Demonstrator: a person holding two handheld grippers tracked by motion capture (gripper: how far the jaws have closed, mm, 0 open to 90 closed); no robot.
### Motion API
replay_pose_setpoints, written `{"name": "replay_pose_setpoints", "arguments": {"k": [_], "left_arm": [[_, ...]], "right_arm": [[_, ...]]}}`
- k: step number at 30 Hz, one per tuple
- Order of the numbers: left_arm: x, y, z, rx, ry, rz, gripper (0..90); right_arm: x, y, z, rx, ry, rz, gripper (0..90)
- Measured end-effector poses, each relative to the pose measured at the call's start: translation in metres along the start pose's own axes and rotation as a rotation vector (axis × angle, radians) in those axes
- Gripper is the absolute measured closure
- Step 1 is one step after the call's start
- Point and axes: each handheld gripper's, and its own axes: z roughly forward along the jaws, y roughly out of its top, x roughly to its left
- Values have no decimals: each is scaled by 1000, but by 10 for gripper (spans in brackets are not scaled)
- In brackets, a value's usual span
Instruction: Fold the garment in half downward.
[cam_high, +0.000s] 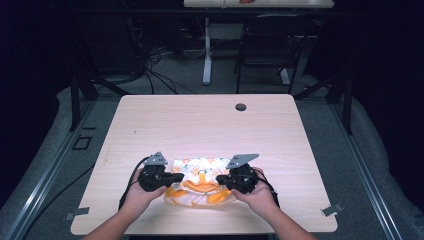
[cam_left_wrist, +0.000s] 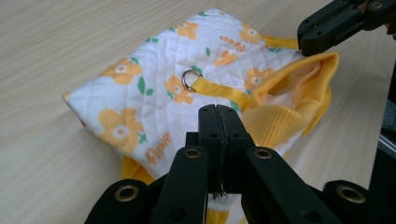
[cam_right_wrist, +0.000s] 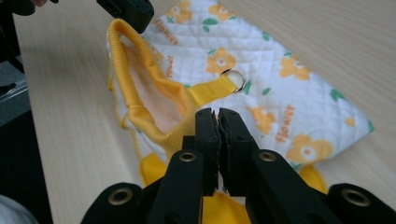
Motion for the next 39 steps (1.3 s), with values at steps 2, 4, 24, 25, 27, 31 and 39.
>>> {"name": "replay_pose_setpoints", "arguments": {"k": [2,4,24,25,27,31,39], "left_arm": [[-3,-6,1,19,1,12,895],[-4,-12,3,41,4,26,895],[2,-44,16,56,22,11,896],[2,-44,16,55,23,11,896],[2,-44,16,56,24,10,897],[3,-42,17,58,30,12,898],[12,-32,23,69,48,-4,899]], "right_arm": [[3,-5,1,6,10,0,864],[5,-12,4,26,15,1,865],[11,-47,20,73,38,29,845],[11,-48,20,71,39,37,845],[10,-48,21,64,45,44,849],[9,-47,22,66,44,48,854],[2,-40,26,81,23,49,861]]}}
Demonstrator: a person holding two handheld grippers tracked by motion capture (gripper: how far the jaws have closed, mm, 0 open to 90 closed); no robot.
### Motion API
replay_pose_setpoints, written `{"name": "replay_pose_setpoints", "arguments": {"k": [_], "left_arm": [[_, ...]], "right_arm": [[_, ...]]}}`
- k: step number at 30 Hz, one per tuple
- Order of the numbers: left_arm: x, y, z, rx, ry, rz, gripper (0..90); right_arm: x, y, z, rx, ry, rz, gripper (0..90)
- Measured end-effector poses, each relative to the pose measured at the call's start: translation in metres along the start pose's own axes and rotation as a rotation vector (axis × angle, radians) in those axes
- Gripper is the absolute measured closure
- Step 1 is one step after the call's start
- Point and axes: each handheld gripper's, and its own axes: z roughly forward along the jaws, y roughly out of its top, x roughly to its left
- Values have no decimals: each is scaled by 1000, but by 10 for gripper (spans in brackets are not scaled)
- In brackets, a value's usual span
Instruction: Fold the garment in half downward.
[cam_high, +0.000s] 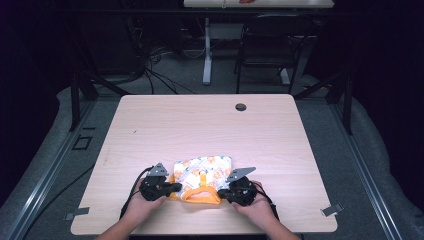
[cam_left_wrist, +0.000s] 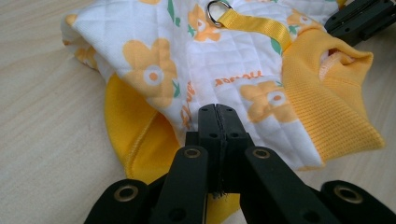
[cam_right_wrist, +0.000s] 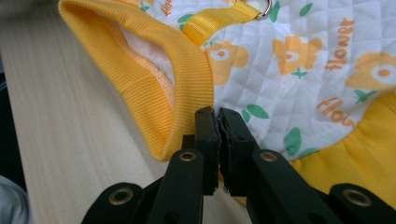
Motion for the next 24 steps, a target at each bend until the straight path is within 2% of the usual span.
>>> {"name": "replay_pose_setpoints", "arguments": {"k": [6,9,11,13,19,22,24], "left_arm": [[11,10,6,-6,20,-23,899],[16,15,10,-9,34,-17,899],[21,17,12,-25,38,-41,899],[24,20,14,-22,41,-33,899],[33,27,19,-38,57,-63,899],[37,29,22,-49,58,-87,899],[39,32,23,-46,71,-84,899]], "right_arm": [[-10,8,4,8,-14,18,860],[-13,14,7,18,-47,0,860],[-17,17,9,13,-55,7,859],[-20,20,10,14,-53,18,859],[-29,28,14,25,-84,13,859],[-36,33,16,25,-92,31,858],[-38,34,17,25,-95,30,858]]}}
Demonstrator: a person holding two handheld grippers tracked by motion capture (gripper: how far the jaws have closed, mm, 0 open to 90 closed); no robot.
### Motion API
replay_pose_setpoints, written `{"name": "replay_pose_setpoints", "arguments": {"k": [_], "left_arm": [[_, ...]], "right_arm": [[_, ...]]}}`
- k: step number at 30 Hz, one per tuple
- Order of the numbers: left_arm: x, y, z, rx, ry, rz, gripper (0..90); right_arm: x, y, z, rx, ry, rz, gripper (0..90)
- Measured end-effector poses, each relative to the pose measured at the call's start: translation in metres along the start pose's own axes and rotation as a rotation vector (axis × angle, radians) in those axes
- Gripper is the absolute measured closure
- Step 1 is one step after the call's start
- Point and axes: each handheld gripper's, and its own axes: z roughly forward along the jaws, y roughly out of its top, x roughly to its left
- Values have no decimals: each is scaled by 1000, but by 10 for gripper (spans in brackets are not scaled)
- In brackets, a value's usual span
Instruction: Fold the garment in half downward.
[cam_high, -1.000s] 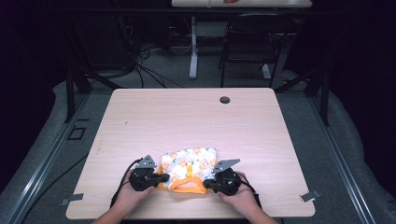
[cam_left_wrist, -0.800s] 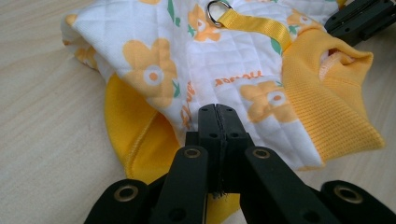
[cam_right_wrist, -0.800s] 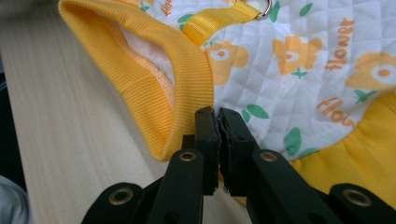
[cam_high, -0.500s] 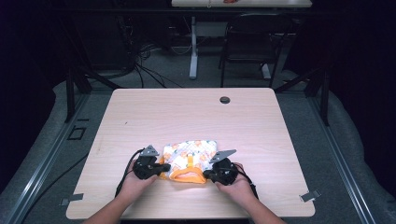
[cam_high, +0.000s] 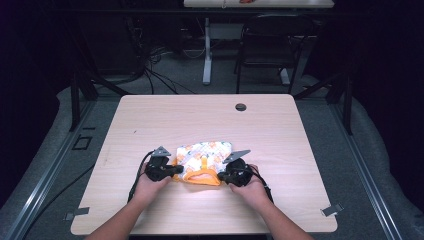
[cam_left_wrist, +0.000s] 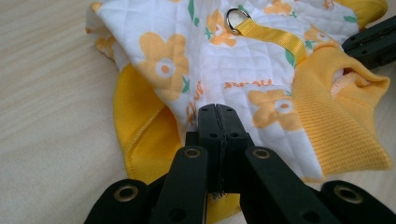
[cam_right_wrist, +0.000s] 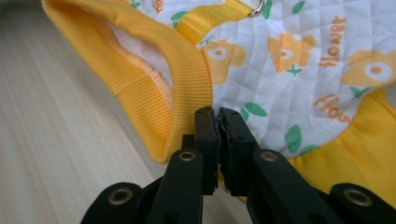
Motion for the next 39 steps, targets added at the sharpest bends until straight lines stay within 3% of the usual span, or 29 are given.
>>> {"name": "replay_pose_setpoints", "arguments": {"k": [10,20,22,25,31,39], "left_arm": [[7,6,6,-18,6,-34,899],[8,8,7,-17,10,-55,899],[7,10,7,-8,19,-39,899],[5,10,7,-15,24,-47,898],[1,16,-2,-19,4,-47,900],[-10,26,-25,-69,10,16,900]], "right_arm": [[-14,10,5,4,-28,14,856],[-14,14,7,16,-39,18,854],[-14,14,7,16,-40,19,854],[-13,15,6,0,-36,32,848],[-11,19,-6,-39,-29,25,882],[-3,28,-30,-91,-43,-11,884]]}}
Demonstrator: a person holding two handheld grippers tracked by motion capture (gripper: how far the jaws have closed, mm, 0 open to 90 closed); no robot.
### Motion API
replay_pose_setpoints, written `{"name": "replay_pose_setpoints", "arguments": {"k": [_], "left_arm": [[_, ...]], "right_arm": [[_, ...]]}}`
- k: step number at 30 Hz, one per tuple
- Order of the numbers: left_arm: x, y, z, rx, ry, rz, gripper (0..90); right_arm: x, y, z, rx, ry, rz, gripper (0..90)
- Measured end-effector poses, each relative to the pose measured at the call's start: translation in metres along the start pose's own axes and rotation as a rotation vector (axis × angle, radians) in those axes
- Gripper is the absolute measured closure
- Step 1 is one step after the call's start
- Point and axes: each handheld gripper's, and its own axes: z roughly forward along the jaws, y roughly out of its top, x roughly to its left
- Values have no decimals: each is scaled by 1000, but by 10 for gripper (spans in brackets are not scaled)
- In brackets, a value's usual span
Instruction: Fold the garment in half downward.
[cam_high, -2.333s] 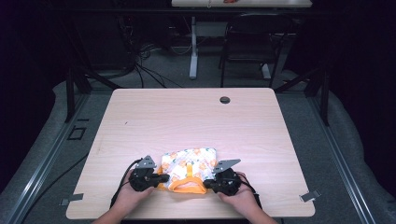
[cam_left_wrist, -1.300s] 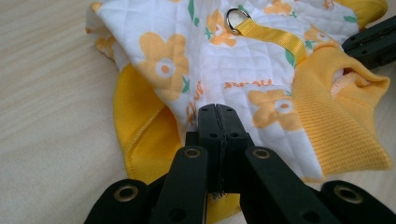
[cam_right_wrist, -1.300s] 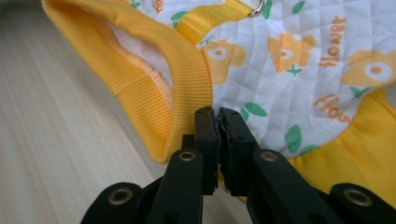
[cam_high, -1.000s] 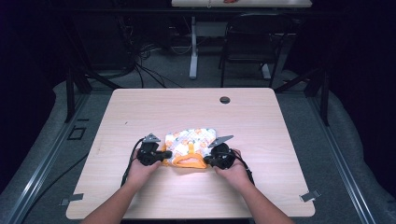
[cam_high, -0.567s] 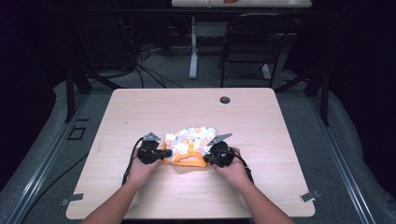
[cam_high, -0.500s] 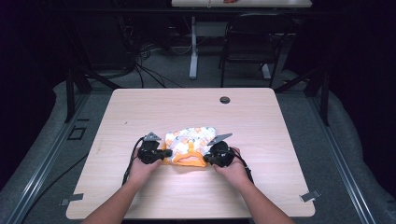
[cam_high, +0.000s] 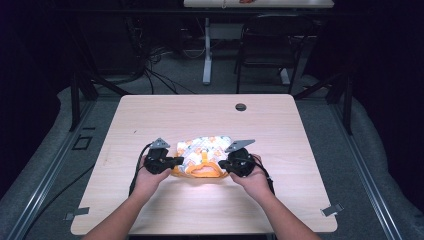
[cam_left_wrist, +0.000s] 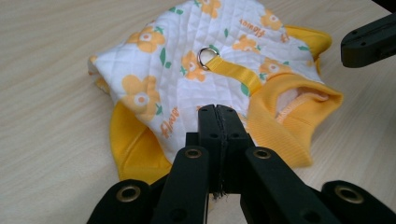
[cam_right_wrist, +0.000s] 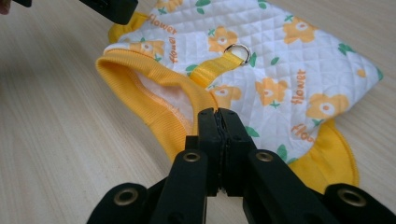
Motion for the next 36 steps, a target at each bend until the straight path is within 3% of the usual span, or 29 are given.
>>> {"name": "replay_pose_setpoints", "arguments": {"k": [4,8,19,24,36], "left_arm": [[-4,0,-16,-10,18,36,900],[-5,-7,-30,-15,19,36,900],[-2,-48,-56,-21,34,22,898],[-1,-64,-63,-34,30,-15,895],[1,-86,-64,-23,54,-6,887]], "right_arm": [[4,-2,-12,-2,-19,-24,883],[8,-13,-23,0,-30,-29,875],[13,-47,-44,-17,-35,9,859],[14,-60,-46,-33,-37,35,853],[22,-82,-45,-42,-50,20,833]]}}
